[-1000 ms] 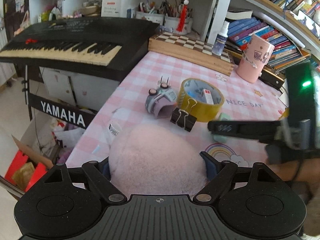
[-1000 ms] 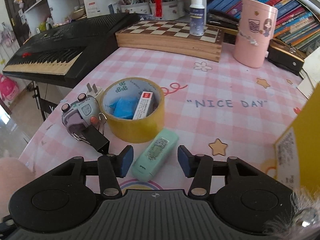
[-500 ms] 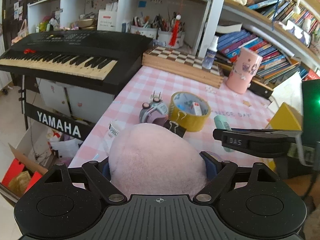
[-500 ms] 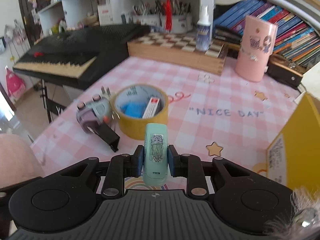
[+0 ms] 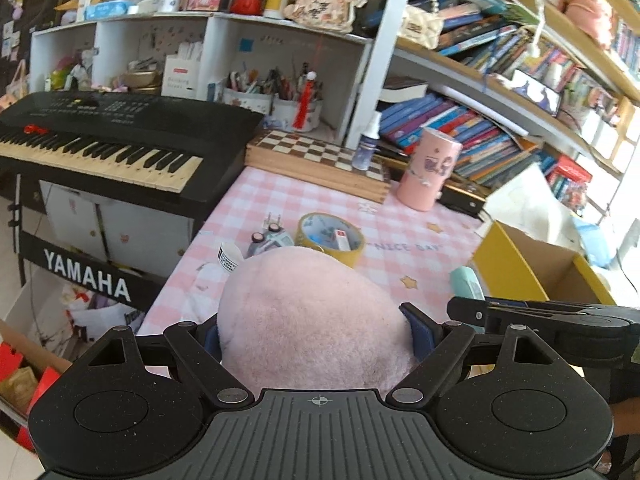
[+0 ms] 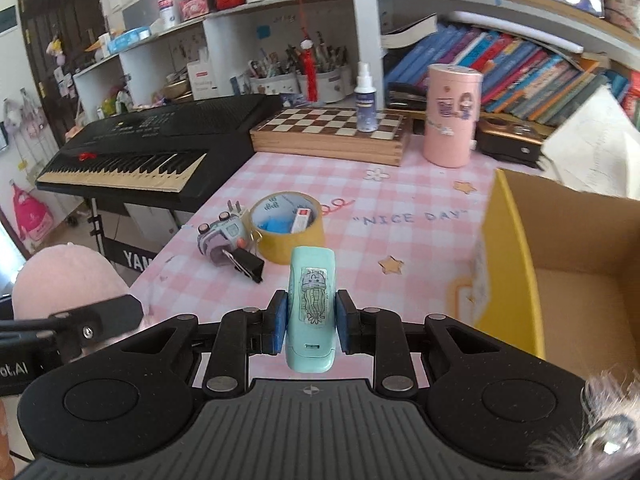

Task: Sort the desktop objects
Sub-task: 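Close the left tool on the pink pig while the right tool grasps the mint-green eraser, then carry the pig and the eraser in both tools over the yellow box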

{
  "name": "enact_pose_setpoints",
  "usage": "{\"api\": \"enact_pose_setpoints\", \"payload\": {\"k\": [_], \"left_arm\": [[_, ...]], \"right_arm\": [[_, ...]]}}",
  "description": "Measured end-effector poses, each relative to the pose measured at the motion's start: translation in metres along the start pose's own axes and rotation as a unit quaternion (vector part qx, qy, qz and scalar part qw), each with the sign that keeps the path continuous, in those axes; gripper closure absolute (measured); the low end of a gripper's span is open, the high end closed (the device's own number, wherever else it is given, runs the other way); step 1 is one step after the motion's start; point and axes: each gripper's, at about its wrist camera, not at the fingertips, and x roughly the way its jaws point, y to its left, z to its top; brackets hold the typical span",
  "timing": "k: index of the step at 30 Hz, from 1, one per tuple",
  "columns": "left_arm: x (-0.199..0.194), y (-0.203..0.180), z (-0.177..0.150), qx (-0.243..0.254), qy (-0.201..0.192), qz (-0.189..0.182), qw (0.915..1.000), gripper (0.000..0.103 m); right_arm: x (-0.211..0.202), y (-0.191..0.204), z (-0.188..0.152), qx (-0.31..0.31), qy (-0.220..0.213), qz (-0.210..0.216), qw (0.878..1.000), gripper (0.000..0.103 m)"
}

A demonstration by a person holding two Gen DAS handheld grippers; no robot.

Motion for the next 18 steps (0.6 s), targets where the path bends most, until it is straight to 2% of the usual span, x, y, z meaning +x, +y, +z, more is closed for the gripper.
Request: {"api": "enact_pose_setpoints", "payload": {"k": [18], "left_arm": [[-0.066,0.011,-0.053,0.041,0.031,-0.081,0.9954,0.017]], "right_arm": [[-0.088,0.047,-0.084,0.051,0.015,-0.053,0.997,0.08]]}}
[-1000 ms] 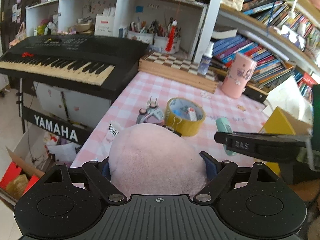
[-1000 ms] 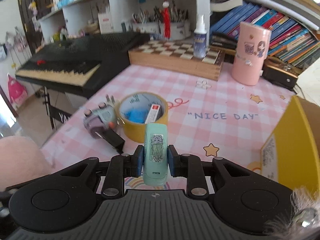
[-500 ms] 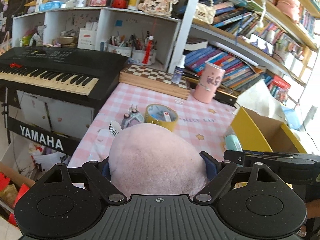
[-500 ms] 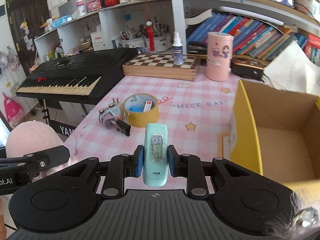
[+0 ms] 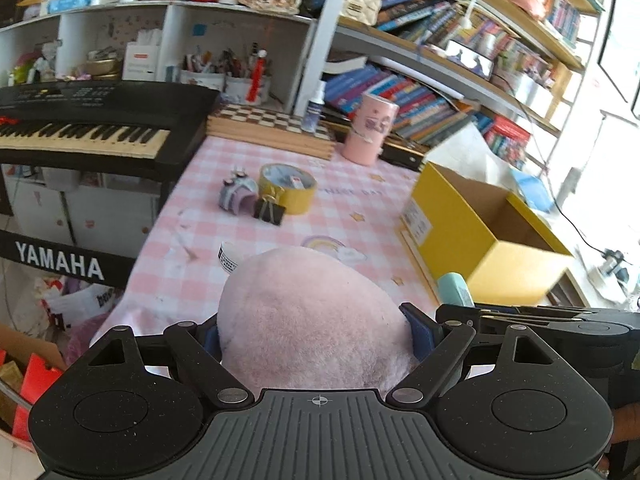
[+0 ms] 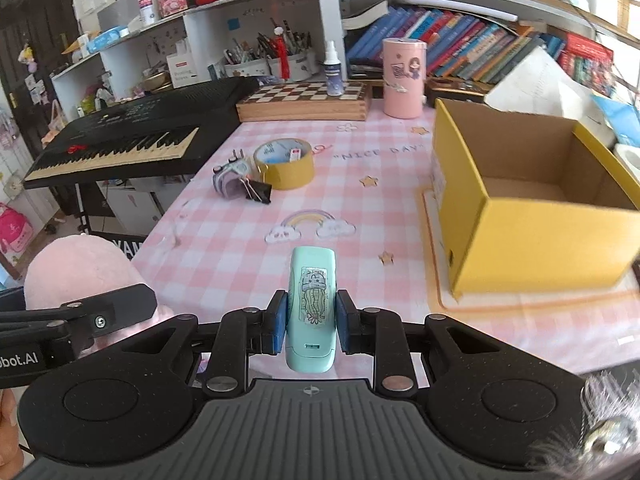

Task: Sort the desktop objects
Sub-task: 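Carry the pig and the eraser in both tools over the yellow box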

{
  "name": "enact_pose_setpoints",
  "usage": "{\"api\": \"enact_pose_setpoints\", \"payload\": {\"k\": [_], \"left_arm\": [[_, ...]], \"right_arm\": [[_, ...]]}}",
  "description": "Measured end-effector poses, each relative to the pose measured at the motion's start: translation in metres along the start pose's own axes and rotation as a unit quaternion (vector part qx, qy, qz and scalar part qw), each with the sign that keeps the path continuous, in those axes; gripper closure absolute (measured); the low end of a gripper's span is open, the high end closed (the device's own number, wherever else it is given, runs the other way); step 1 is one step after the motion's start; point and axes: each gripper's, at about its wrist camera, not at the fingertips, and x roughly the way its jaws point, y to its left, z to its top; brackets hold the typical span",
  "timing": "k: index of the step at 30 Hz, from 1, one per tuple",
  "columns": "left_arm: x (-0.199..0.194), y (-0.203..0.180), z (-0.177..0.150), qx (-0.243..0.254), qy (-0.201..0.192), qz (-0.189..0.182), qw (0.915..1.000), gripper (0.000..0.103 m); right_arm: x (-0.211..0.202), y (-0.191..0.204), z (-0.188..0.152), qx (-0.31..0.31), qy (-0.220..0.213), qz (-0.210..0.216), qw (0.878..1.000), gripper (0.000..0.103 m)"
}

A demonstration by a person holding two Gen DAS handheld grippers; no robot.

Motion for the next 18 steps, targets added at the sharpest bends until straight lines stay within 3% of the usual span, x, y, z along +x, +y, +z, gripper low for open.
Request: {"api": "enact_pose_setpoints", "payload": {"k": [10,18], "left_arm": [[-0.009,-0.012,-0.025,0.022,0.034,-0.039,0.9984,0.017],[-0.003,-0.045,-0.031,0.065,0.05,-0.091,0.9925,0.017]], "right_arm": [[-0.033,-0.003,-0.044,0.039,0.01,-0.033,0.999,0.08],[-0.059,-0.026,-0.065,0.085,0.007,-0.077,0.993,0.08]]}}
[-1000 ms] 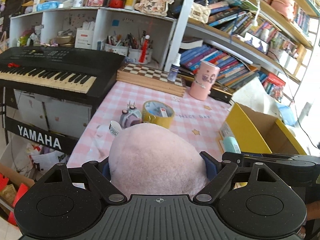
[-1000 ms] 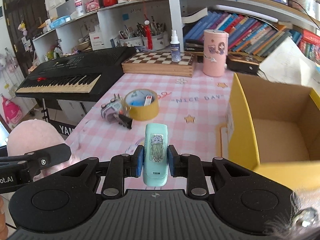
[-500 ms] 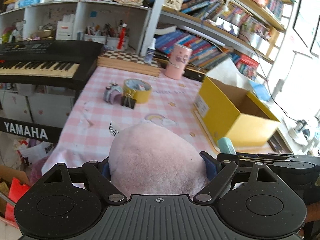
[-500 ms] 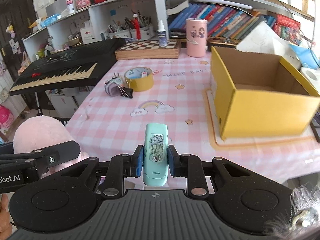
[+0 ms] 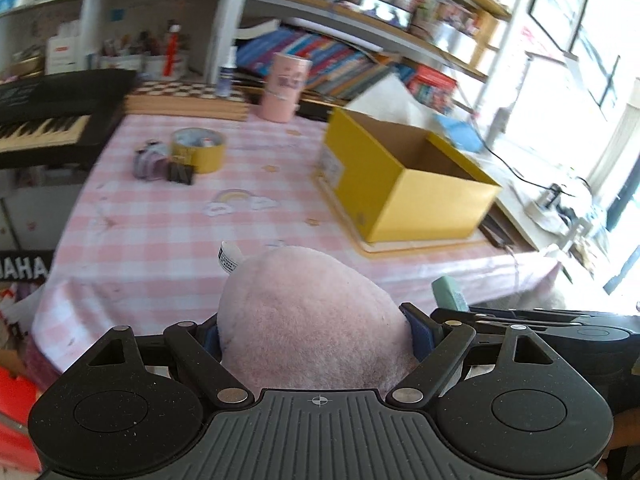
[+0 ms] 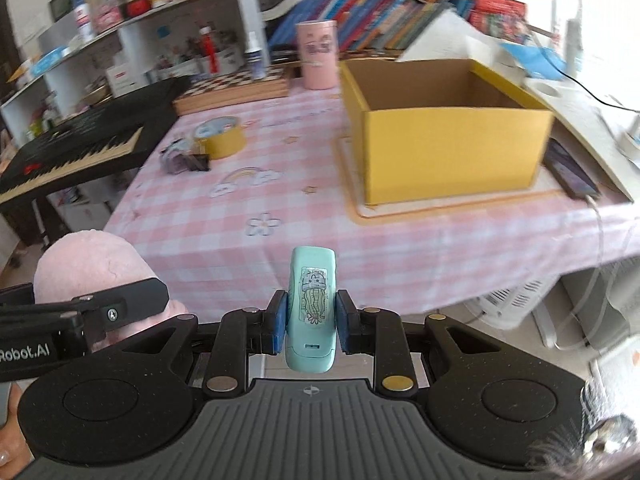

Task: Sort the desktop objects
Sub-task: 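Carry the pig and the eraser in both tools over the yellow box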

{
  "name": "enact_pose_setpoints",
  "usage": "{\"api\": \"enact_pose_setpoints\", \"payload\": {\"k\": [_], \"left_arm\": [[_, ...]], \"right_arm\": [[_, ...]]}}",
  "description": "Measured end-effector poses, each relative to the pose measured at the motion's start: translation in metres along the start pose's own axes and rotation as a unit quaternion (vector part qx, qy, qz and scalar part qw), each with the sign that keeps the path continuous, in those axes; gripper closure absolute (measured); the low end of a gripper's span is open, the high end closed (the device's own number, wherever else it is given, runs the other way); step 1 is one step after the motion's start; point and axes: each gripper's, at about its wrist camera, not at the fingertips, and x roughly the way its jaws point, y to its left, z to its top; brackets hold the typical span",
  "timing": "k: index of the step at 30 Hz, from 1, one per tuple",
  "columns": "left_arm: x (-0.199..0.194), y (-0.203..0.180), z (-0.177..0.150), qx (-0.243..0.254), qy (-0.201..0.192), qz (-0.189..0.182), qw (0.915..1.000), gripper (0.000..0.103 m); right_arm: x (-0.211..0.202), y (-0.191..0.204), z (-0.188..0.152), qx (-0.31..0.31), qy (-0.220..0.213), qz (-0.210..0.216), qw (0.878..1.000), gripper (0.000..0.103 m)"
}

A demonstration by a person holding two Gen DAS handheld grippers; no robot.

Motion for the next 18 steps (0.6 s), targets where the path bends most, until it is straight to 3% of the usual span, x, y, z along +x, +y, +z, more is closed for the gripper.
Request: {"api": "enact_pose_setpoints", "payload": {"k": [18], "left_arm": [[0.04,-0.062,0.004,0.062,0.032,-0.054,0.9961,0.017]], "right_arm": [[-0.019,-0.071,-0.019,0.077,0.001,-0.044,0.996,0.08]]}}
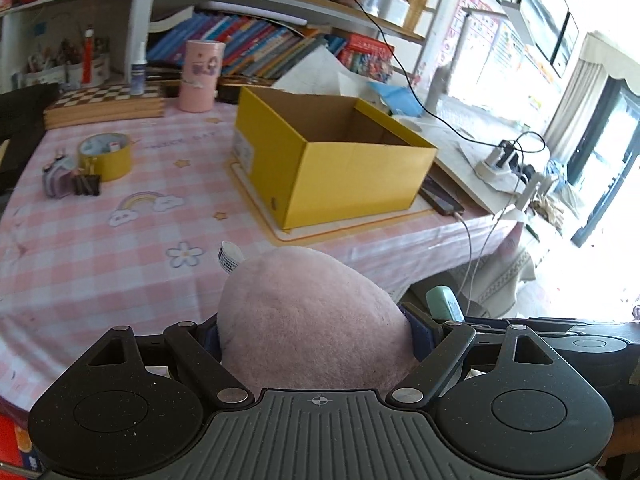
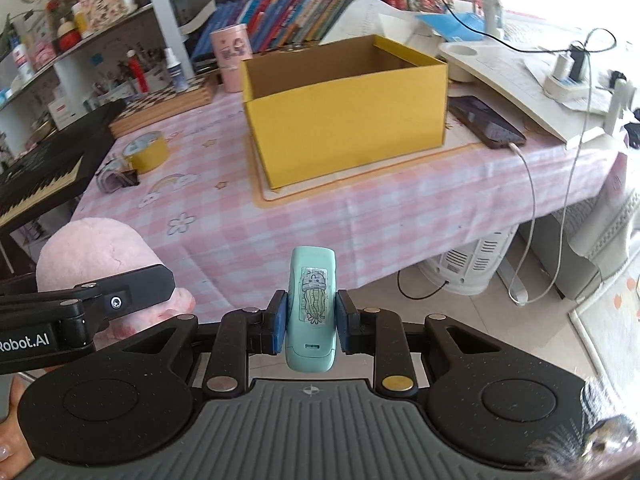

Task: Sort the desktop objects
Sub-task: 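Carry the pig and the eraser in both tools over the yellow box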

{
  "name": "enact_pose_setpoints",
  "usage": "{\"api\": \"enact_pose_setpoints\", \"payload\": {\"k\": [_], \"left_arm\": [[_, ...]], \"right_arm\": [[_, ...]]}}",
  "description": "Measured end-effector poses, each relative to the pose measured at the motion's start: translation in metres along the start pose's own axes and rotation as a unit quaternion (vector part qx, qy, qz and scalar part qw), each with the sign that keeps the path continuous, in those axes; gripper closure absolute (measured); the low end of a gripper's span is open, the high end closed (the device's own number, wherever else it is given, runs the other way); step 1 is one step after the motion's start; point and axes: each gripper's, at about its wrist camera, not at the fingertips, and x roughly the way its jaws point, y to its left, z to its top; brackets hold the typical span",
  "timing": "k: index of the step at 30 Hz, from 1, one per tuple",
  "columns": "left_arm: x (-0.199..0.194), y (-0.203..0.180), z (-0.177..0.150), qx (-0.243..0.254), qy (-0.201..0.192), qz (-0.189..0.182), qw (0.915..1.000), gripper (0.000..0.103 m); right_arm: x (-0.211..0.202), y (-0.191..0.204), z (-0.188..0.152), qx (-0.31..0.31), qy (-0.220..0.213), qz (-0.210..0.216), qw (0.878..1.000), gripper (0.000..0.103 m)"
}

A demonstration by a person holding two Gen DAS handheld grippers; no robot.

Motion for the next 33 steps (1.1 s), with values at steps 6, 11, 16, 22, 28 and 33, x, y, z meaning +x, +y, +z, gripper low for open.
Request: {"api": "enact_pose_setpoints", "payload": {"k": [6,11,16,22,28,33], "left_arm": [[0.017,-0.015,0.01,0.01,0.008,0.002,0.9999,0.017],[0.031,-0.027,0.019,0.014,0.012,0.009,0.9998,0.017],[0.045,-0.037,0.027,0.015,0.014,0.017,0.9996,0.017],[0.064,-0.053,0.035,0.019,0.021,0.02,0.9994,0.017],[0.076,-0.068,0.043,0.027,0.013,0.024,0.9993,0.017],[0.075,-0.078,0.055,0.027,-0.01,0.032,0.9991,0.017]], "right_arm": [[0.008,-0.023,0.013,0.013,0.003,0.001,1.0,0.08],[0.018,-0.04,0.029,0.016,0.004,0.005,1.0,0.08],[0.029,-0.056,0.044,0.016,0.011,0.013,1.0,0.08],[0.041,-0.075,0.056,0.016,0.021,0.018,0.999,0.08],[0.049,-0.092,0.068,0.013,0.022,0.025,0.999,0.08],[0.05,-0.105,0.082,0.009,0.01,0.034,0.999,0.08]]}}
